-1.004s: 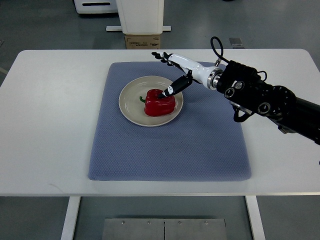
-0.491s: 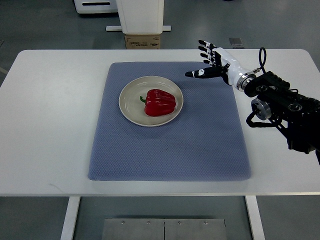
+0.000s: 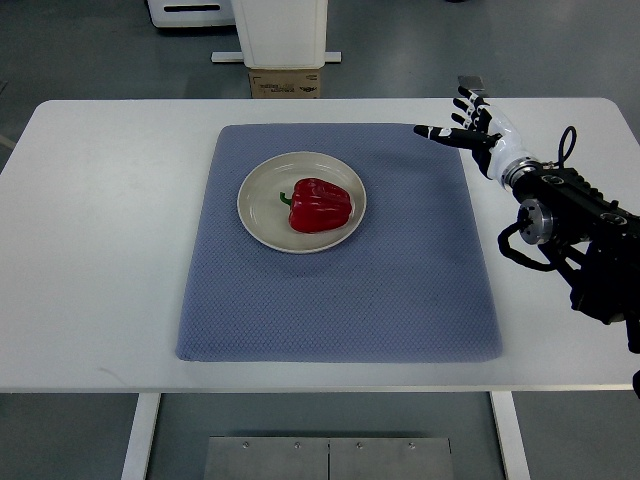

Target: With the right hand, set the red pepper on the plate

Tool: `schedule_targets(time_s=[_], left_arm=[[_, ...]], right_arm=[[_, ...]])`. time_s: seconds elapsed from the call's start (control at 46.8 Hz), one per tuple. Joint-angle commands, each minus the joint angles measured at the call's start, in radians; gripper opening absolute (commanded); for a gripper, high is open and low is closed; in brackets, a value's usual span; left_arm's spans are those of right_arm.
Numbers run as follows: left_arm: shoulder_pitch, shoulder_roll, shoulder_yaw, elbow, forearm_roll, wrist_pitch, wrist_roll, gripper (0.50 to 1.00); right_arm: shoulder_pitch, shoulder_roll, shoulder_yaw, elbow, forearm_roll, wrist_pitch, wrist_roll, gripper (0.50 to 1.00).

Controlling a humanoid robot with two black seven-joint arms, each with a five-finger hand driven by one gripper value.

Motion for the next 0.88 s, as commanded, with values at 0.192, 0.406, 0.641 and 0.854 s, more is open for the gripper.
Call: schedule_targets(time_s=[0.192,0.406,0.641,0.854], left_arm=[[0.0,0.0,0.0,0.0,0.0,0.0,0.0,1.0],[0.0,0.0,0.0,0.0,0.0,0.0,0.0,1.0],[0.0,0.0,0.0,0.0,0.0,0.0,0.0,1.0],[0.0,0.0,0.0,0.0,0.0,0.0,0.0,1.0]], right_arm=[[-0.003,0.001,0.041,0.008,0.029,-0.007,0.009,1.0],[-0.018,0.003,0.042,0.005,0.029,-0.013,0.026,1.0],[-0.018,0.0,0.042,0.003,0.034,-0.036,0.045,1.0],[-0.018,0.001,0.042,0.005,0.034,-0.036,0.045,1.0]])
